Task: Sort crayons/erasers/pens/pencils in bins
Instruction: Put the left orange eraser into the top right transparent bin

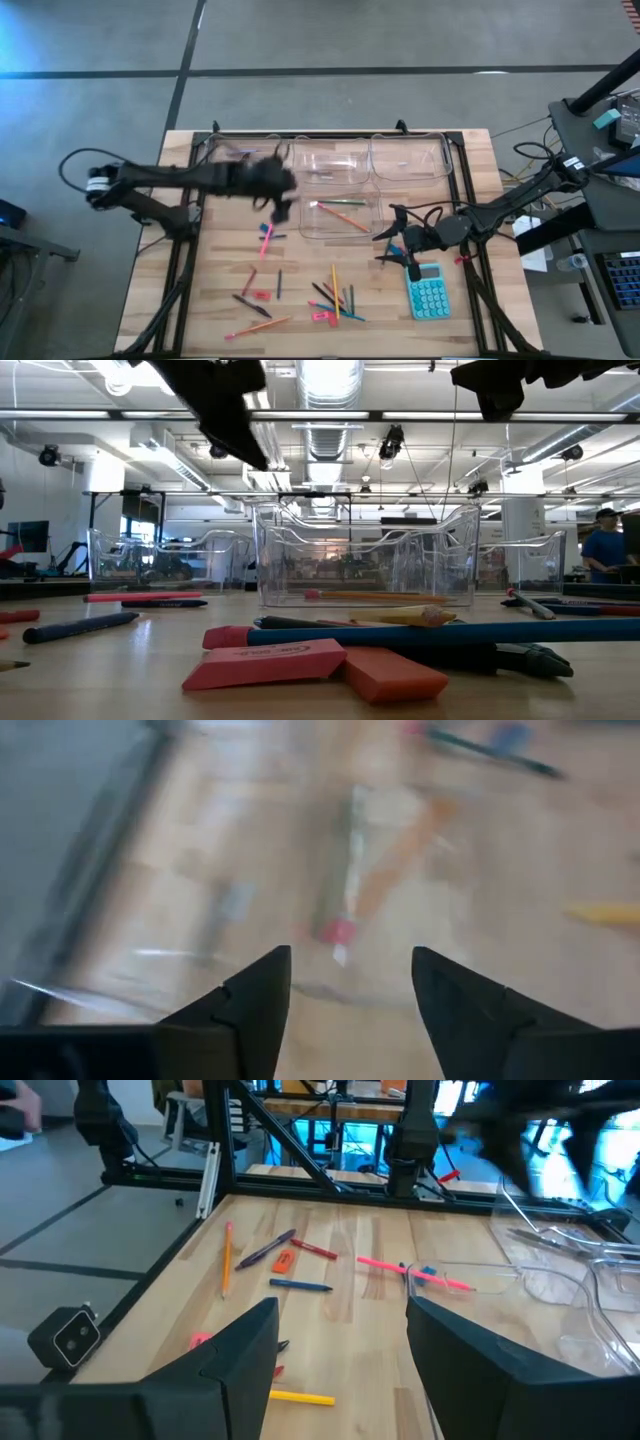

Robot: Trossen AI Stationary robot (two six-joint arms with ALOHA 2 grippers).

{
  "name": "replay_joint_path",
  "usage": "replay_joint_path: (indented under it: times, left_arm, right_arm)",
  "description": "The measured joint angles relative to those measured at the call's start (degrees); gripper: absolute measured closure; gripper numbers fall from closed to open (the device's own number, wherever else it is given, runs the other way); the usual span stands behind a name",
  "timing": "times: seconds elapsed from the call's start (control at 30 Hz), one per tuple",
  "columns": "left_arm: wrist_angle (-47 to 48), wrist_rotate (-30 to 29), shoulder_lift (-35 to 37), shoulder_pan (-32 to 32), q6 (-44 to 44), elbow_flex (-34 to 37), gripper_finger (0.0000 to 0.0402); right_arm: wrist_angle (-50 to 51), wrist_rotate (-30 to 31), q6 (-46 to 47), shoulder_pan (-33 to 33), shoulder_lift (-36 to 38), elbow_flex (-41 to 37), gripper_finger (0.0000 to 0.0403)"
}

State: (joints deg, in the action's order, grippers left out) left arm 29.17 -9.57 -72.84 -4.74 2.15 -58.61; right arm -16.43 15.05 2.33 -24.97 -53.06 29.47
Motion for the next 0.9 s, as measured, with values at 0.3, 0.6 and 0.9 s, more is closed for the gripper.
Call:
replay_joint_path:
  times: [0.3, 0.6, 0.9]
  left_arm:
    - [10.9, -4.3, 1.4, 27.3, -28.0, 3.9, 0.0224]
    - [11.5, -2.8, -0.2, 41.9, -56.1, 13.5, 0.0244]
    - [13.0, 5.9, -0.1, 44.2, -60.8, 19.7, 0.0254]
  right_arm:
    - [-0.4, 0.0, 0.0, 0.1, 0.0, -0.1, 0.0193]
    - [-0.6, 0.0, 0.2, 0.0, 0.0, -0.1, 0.0193]
    - [-0.6, 0.0, 0.8, 0.0, 0.0, -0.1, 0.0193]
